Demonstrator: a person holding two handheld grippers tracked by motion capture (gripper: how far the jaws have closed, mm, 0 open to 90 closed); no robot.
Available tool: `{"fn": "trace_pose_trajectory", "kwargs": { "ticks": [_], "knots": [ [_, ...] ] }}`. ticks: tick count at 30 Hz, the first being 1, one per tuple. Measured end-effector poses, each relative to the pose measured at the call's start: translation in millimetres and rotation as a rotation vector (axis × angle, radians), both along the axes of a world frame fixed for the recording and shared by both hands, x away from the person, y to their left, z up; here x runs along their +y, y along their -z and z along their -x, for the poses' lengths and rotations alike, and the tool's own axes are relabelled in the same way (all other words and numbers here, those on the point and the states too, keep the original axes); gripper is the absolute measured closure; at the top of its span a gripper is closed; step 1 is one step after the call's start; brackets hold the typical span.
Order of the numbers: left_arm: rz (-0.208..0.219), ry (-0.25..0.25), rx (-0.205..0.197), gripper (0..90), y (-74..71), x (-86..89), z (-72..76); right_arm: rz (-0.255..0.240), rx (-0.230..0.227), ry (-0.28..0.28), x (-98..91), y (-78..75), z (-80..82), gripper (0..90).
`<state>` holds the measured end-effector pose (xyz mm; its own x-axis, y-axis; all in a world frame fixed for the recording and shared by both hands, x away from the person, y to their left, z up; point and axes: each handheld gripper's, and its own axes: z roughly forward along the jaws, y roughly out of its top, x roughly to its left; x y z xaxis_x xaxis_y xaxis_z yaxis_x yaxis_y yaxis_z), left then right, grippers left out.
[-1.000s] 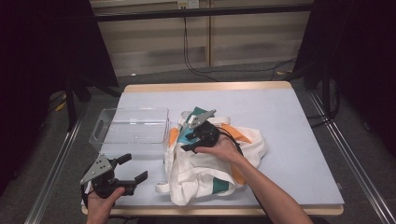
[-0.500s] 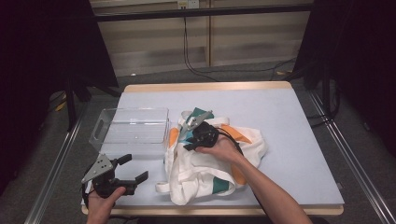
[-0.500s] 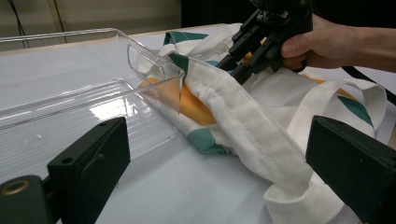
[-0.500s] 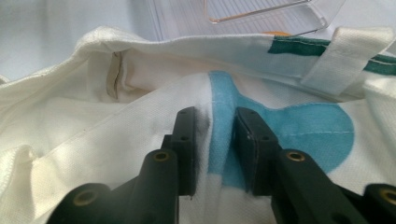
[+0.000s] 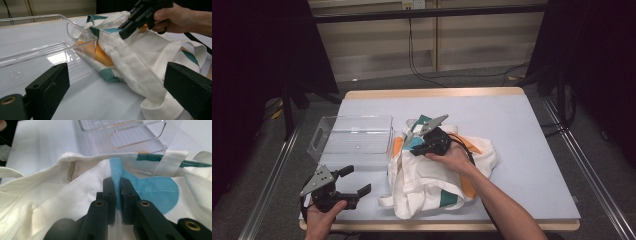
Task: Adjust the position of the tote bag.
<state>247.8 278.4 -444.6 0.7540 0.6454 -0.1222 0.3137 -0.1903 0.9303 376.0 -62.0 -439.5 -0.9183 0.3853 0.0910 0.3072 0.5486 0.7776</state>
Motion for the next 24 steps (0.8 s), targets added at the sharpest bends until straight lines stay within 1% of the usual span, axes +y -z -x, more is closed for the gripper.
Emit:
{"fn": "trace_pose_trajectory", "kwargs": {
  "ticks": [3, 4, 6, 7, 8, 9, 13, 14, 15, 17, 19, 22, 24],
  "knots": [
    [0.003, 0.004, 0.006, 6.3, 0.4, -0.4, -0.8, -0.026, -0.004, -0.005, -4.1, -5.1, 1.6, 85.3],
    [-0.003, 0.004, 0.006, 6.3, 0.4, -0.2, -1.2, -0.035, 0.001, -0.004, -5.8, -6.7, 1.9, 85.4],
    [-0.01, 0.0, 0.005, 6.3, 0.2, -0.5, -1.2, -0.065, 0.011, -0.001, -9.7, -9.4, 2.4, 85.6],
    [-0.004, 0.009, 0.006, 6.3, 0.5, -0.7, -1.6, -0.077, 0.013, 0.001, -11.7, -10.7, 2.3, 85.7],
    [-0.005, 0.008, 0.006, 6.3, 0.5, -0.7, -1.5, -0.095, 0.015, 0.001, -13.8, -11.9, 2.4, 85.7],
    [0.001, 0.013, 0.004, 6.3, 0.9, -0.5, -1.7, -0.108, 0.013, 0.001, -15.7, -13.3, 2.4, 85.8],
    [0.002, 0.01, 0.006, 6.3, 0.9, -0.1, -1.6, -0.167, 0.005, 0.003, -23.7, -21.3, 5.3, 85.8],
    [-0.003, 0.002, 0.005, 6.3, 0.8, -0.1, -1.3, -0.176, 0.002, 0.005, -26.0, -23.3, 6.0, 85.8],
    [0.0, 0.008, 0.004, 6.3, 1.1, -0.2, -1.6, -0.179, 0.001, 0.006, -27.8, -25.3, 7.1, 85.9],
    [-0.003, -0.001, 0.008, 6.5, 1.2, -0.6, -1.4, -0.184, -0.002, 0.006, -30.8, -28.8, 8.4, 85.9],
    [0.005, 0.008, 0.007, 6.5, 1.4, -0.7, -1.7, -0.207, -0.004, 0.003, -35.0, -32.2, 9.3, 86.0],
    [-0.005, 0.002, 0.004, 6.5, 1.2, 0.0, -1.5, -0.24, -0.009, 0.006, -42.6, -37.0, 11.5, 86.1],
    [-0.004, -0.001, 0.011, 6.5, 1.5, -0.3, -1.7, -0.252, -0.019, 0.008, -47.7, -40.1, 13.3, 86.3]
  ]
}}
